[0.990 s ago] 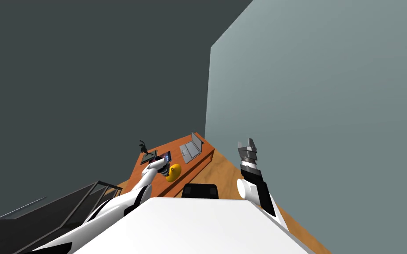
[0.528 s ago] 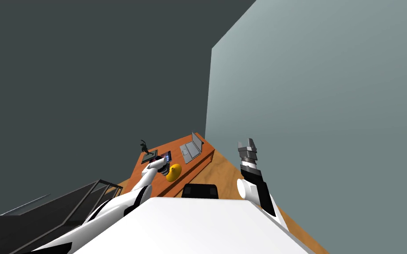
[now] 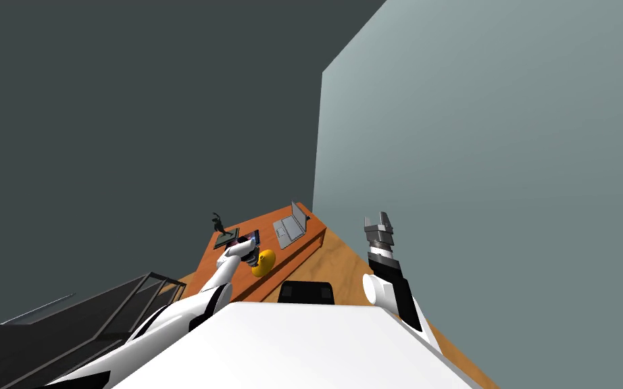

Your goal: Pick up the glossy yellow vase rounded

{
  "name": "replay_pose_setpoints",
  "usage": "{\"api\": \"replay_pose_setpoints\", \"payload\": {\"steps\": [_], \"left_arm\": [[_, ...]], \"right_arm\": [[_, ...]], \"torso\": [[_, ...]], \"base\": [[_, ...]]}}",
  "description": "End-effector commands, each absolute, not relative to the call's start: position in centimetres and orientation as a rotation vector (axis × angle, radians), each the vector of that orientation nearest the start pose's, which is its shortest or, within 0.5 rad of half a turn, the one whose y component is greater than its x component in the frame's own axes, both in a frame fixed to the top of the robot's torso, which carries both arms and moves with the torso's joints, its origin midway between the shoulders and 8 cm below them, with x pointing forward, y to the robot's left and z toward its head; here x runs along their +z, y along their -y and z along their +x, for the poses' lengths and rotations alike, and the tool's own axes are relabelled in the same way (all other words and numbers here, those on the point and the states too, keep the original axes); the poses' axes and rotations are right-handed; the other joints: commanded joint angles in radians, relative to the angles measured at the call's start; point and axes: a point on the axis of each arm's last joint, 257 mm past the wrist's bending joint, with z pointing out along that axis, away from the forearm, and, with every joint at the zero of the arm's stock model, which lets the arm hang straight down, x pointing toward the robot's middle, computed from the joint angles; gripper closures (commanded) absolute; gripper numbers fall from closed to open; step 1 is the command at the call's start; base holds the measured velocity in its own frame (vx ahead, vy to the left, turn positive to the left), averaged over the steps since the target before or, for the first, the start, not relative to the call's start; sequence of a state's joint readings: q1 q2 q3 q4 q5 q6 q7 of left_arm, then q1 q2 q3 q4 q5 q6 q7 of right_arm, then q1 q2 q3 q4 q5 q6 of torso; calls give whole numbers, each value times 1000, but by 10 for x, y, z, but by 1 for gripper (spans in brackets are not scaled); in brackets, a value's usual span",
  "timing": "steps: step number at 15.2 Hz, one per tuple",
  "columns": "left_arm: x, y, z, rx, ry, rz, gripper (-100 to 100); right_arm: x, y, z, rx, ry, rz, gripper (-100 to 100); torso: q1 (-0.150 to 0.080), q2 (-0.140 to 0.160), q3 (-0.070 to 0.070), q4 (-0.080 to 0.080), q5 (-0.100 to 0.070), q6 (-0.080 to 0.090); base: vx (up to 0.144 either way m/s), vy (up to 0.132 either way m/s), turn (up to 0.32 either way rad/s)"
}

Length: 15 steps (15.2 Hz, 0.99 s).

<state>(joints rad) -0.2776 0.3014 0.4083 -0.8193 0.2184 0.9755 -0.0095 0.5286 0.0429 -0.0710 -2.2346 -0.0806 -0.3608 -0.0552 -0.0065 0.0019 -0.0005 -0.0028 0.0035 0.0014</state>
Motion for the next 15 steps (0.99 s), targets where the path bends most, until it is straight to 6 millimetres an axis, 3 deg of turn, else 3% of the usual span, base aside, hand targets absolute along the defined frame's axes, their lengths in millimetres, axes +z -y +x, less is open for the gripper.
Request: {"api": "replay_pose_setpoints", "payload": {"steps": [1,9,10,15], "left_arm": [[-543,-435,351,-207,-1530,-2538,-100],[-559,-447,332,-200,-1448,-2587,-100],[-554,-444,339,-204,-1473,-2571,100],[-540,-433,354,-208,-1544,-2529,100]], "right_arm": [[-34,327,361,1269,-635,925,0],[-34,327,361,1269,-636,925,0],[-34,327,361,1268,-636,925,0],[-34,327,361,1268,-636,925,0]], "torso": [[0,0,0,0,0,0],[9,-1,-1,0,2,0],[8,-2,-1,0,2,-1],[3,-5,-3,-1,0,-1]], "base": [[-16,19,-269],[-12,47,-155],[-4,-6,165],[18,-46,216]]}}
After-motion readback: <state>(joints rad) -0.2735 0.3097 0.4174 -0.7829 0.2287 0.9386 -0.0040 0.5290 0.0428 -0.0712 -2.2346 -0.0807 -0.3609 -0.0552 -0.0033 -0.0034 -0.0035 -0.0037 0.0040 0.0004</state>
